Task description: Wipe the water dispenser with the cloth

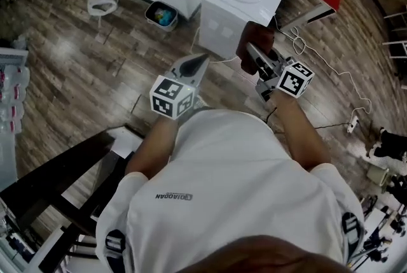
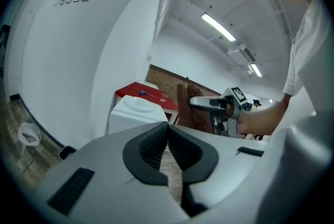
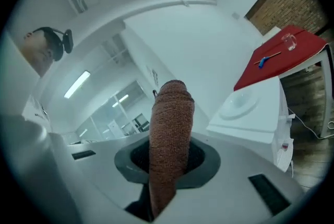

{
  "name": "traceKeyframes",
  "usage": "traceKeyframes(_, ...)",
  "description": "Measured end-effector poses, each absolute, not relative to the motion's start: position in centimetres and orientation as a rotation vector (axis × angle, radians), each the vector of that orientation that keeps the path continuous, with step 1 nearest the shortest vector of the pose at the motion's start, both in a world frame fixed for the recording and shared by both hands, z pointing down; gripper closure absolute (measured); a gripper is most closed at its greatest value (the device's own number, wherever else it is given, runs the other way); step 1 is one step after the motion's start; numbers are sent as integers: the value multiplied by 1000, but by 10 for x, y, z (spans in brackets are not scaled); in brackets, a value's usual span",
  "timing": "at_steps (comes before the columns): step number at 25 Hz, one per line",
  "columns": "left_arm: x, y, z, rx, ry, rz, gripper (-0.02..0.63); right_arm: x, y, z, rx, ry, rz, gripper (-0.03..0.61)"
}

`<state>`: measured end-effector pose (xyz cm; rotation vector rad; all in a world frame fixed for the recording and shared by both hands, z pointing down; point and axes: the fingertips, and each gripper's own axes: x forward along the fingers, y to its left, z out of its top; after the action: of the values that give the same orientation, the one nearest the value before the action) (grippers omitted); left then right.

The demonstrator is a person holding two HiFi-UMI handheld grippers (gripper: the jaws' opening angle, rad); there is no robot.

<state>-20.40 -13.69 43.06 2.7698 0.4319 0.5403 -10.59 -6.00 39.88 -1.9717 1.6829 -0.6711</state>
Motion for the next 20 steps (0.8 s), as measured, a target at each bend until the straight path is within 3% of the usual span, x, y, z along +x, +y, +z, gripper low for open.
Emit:
traceKeyframes(6,-219,-72,406,2764,514,491,621,-149,28,349,-1987,1627,-488,514)
traceKeyframes(20,-306,35,397,2821,575,523,621,-241,159,419,-2202,1393,-691,514)
